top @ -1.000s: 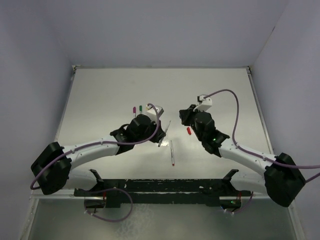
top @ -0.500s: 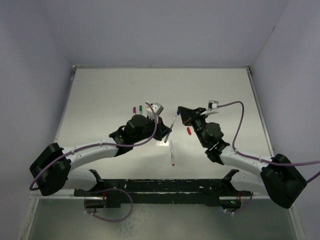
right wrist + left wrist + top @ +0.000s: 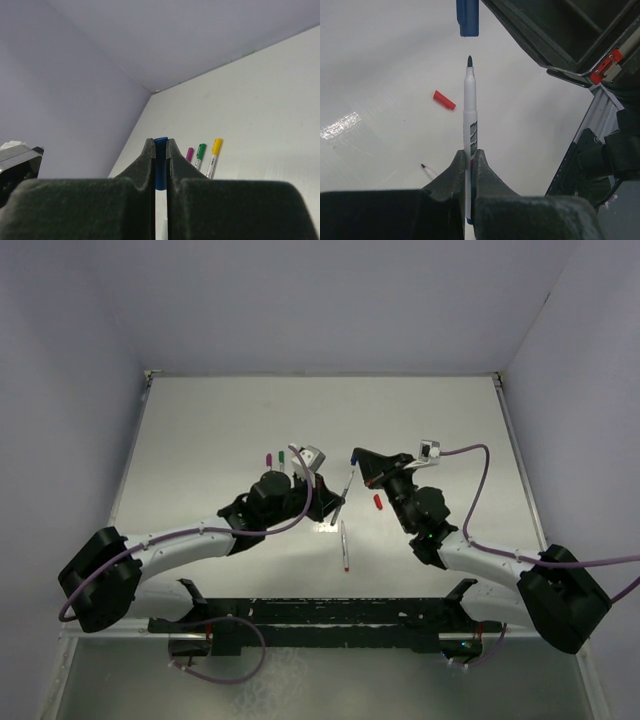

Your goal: Insert the pens into the pen caps

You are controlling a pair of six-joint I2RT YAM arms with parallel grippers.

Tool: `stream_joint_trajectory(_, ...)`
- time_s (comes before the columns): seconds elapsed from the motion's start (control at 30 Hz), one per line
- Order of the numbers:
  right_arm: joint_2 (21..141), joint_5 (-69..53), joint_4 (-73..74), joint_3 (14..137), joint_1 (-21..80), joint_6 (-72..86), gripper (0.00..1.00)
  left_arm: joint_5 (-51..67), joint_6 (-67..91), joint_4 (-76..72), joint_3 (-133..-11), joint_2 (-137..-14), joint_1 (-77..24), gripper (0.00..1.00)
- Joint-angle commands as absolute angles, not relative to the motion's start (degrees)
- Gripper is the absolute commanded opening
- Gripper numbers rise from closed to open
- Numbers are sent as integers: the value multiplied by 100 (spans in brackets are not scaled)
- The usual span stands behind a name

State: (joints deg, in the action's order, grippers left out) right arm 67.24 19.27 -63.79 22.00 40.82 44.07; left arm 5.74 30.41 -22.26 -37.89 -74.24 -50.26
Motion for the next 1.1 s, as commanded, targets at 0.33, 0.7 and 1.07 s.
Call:
stream_joint_trajectory(0.33,6767,1776,-6741,2195,4074,4488,0,442,3066,-2557,-3688,-6986,-5008,0)
stream_joint_trajectory(0.7,6731,1810,-6818,2202,4070,4544,0,525,3067,-2574,-3678,-7136,-5010,0)
stream_joint_trajectory(1.07,6741,1750,-6823,2200,4072,4551,0,478,3085,-2594,-3587,-7191,-5005,0)
